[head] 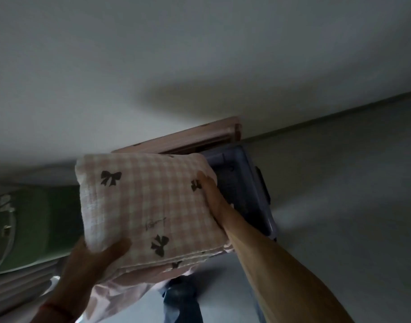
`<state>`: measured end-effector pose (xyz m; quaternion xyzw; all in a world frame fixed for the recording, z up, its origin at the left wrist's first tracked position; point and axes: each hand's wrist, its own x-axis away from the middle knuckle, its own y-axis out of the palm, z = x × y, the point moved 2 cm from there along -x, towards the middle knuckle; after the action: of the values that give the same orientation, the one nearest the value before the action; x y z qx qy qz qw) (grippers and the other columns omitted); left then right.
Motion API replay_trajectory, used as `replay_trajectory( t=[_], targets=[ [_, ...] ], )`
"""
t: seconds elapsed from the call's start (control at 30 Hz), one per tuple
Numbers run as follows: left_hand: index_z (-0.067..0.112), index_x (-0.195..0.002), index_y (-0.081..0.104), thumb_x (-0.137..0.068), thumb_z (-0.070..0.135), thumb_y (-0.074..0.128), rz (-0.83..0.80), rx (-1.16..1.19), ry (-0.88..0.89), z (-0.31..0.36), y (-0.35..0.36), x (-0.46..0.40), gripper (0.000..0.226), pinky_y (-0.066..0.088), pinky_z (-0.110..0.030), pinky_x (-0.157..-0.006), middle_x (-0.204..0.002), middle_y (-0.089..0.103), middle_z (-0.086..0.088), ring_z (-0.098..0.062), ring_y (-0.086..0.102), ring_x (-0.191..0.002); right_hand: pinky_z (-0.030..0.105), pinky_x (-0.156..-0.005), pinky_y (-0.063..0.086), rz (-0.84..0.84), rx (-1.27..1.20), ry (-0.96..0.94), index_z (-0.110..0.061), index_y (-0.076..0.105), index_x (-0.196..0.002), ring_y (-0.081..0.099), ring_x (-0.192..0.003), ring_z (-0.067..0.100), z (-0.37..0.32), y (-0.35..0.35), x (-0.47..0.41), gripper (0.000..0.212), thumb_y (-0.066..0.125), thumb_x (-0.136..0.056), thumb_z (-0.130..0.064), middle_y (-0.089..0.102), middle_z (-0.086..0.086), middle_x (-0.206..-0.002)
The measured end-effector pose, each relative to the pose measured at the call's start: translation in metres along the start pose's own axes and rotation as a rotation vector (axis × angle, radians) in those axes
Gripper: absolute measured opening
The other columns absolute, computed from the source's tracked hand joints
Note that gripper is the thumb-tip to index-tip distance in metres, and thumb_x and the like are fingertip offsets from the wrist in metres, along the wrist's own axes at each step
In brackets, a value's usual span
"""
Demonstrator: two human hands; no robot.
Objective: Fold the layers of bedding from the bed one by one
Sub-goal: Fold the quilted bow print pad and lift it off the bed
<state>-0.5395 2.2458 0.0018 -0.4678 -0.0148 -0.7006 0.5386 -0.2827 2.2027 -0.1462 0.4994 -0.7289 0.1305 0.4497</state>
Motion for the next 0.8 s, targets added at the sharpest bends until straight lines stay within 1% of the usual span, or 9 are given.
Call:
replay_trajectory(
  t=[0.07, 0.23, 0.33, 0.43, 0.5, 0.57, 0.63, 0.7, 0.8],
  targets=[
    [0.021, -0.12, 0.065, -0.061, 0.024, 0.095, 0.003, 0.049, 0.043, 0.012, 0.03, -0.012, 0.066, 0.059, -0.046, -0.077, -0.104, 0.077, -0.002, -0.025, 0.074, -0.092, 0.048, -0.117, 0.036, 0.033, -0.011, 0.003, -0.031, 0.035, -0.156, 0.051, -0.133, 0.024, 0.004, -0.025, -0.03, 0.101, 0.054, -0.074, -0.087, 0.049, -0.002, -0.15],
    [0.028, -0.121, 0.059, -0.031, 0.056, 0.099, 0.043, 0.068, -0.076, -0.053, 0.133, -0.089, 0.103, 0.061, -0.048, -0.077, -0.11, 0.073, -0.001, -0.026, 0.072, -0.094, 0.05, -0.116, 0.038, 0.06, 0.033, 0.082, -0.042, 0.039, -0.153, 0.054, -0.133, 0.022, 0.059, -0.11, -0.127, 0.109, 0.061, -0.061, -0.095, 0.053, -0.004, -0.149],
    [0.027, -0.126, 0.052, -0.044, 0.045, 0.099, 0.056, 0.097, -0.102, -0.07, 0.188, -0.106, 0.096, 0.062, -0.042, -0.078, -0.112, 0.068, 0.005, -0.02, 0.069, -0.098, 0.051, -0.117, 0.034, 0.143, 0.13, 0.216, -0.056, 0.034, -0.15, 0.048, -0.138, 0.024, 0.086, -0.151, -0.162, 0.111, 0.05, -0.052, -0.106, 0.043, -0.005, -0.158],
    [0.028, -0.134, 0.042, -0.046, 0.046, 0.095, 0.085, 0.099, -0.141, -0.082, 0.24, -0.124, 0.104, 0.059, -0.045, -0.087, -0.119, 0.062, 0.006, -0.019, 0.064, -0.105, 0.05, -0.124, 0.024, 0.156, 0.298, 0.218, -0.045, 0.023, -0.158, 0.033, -0.149, 0.023, 0.091, -0.158, -0.16, 0.112, 0.035, -0.064, -0.105, 0.028, -0.004, -0.166],
    [0.025, -0.135, 0.033, -0.045, 0.051, 0.089, 0.147, 0.014, -0.121, -0.076, 0.273, -0.133, 0.109, 0.054, -0.047, -0.095, -0.121, 0.057, 0.002, -0.023, 0.059, -0.11, 0.049, -0.123, 0.027, 0.084, 0.276, 0.209, -0.046, 0.029, -0.156, 0.039, -0.146, 0.019, 0.092, -0.15, -0.139, 0.111, 0.037, -0.062, -0.105, 0.036, -0.005, -0.162],
    [0.023, -0.137, 0.026, -0.047, 0.057, 0.079, 0.165, -0.172, -0.084, -0.061, 0.311, -0.135, 0.109, 0.046, -0.049, -0.1, -0.125, 0.052, -0.004, -0.03, 0.052, -0.116, 0.046, -0.114, 0.04, 0.021, 0.198, 0.221, -0.046, 0.038, -0.152, 0.054, -0.132, 0.015, 0.095, -0.152, -0.12, 0.104, 0.047, -0.064, -0.102, 0.053, -0.007, -0.15],
    [0.019, -0.145, 0.019, -0.058, 0.066, 0.07, 0.076, -0.389, -0.048, -0.041, 0.343, -0.128, 0.111, 0.039, -0.049, -0.102, -0.13, 0.048, -0.01, -0.032, 0.045, -0.122, 0.039, -0.088, 0.053, 0.095, 0.186, 0.241, -0.038, 0.041, -0.152, 0.065, -0.104, 0.016, 0.091, -0.156, -0.102, 0.106, 0.051, -0.066, -0.098, 0.066, -0.003, -0.126],
    [0.021, -0.152, 0.006, -0.068, 0.075, 0.053, -0.063, -0.475, -0.018, -0.031, 0.359, -0.123, 0.11, 0.035, -0.051, -0.104, -0.137, 0.045, -0.01, -0.031, 0.04, -0.126, 0.041, -0.087, 0.054, 0.216, 0.4, 0.222, -0.029, 0.035, -0.152, 0.064, -0.103, 0.022, 0.083, -0.162, -0.089, 0.108, 0.053, -0.065, -0.09, 0.064, 0.001, -0.126],
    [0.03, -0.153, 0.007, -0.059, 0.085, 0.038, -0.188, -0.383, -0.061, -0.057, 0.333, -0.137, 0.113, 0.033, -0.058, -0.111, -0.144, 0.046, -0.003, -0.031, 0.042, -0.135, 0.039, -0.083, 0.054, 0.182, 0.93, 0.188, -0.024, 0.031, -0.145, 0.061, -0.103, 0.023, 0.069, -0.156, -0.069, 0.081, 0.054, -0.084, -0.072, 0.054, 0.006, -0.131]
  ],
)
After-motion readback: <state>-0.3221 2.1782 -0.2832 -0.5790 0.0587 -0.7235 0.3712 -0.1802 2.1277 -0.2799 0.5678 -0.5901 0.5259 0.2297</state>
